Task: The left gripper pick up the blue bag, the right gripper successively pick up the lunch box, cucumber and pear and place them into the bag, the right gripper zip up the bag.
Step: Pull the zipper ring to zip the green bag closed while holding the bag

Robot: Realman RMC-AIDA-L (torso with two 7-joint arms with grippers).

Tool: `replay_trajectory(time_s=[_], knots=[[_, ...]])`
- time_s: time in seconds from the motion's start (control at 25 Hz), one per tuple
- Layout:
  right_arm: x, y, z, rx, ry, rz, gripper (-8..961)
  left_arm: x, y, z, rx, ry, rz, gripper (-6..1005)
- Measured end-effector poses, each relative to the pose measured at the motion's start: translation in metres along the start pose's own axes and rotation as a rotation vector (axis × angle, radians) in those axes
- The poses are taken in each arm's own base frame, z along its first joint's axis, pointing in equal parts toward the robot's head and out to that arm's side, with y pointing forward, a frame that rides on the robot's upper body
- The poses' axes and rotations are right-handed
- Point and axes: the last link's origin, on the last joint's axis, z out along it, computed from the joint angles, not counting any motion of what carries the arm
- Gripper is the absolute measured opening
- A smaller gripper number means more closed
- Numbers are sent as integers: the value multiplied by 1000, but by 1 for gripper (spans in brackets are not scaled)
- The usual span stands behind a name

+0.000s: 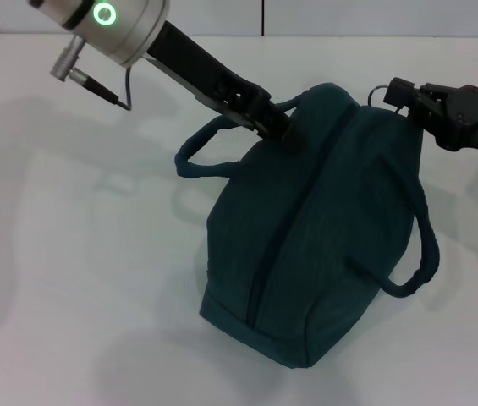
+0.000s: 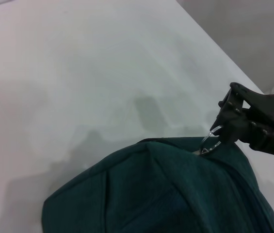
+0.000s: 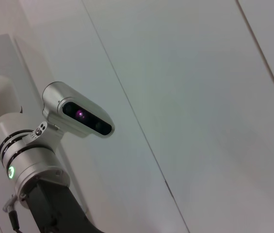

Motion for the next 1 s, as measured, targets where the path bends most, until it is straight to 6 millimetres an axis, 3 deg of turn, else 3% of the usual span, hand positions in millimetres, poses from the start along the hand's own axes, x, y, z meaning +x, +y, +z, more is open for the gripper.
replay_trajectory(time_s=[0.32,0.4,0.68,1.0], knots=[[-6,-7,-8,39,-32,-10,16,-4,-1,2,-15,13,50,330],[-8,-10,-13,57,-41,-10,16,-7,-2,2,-17,12,52,131],[-5,-15,-21,100,-44,-6,16,-12,1,1,-49,-5,80,78],[16,-17,-16,141,28,-2,16,-14,9,-1,-120,10,101,47]])
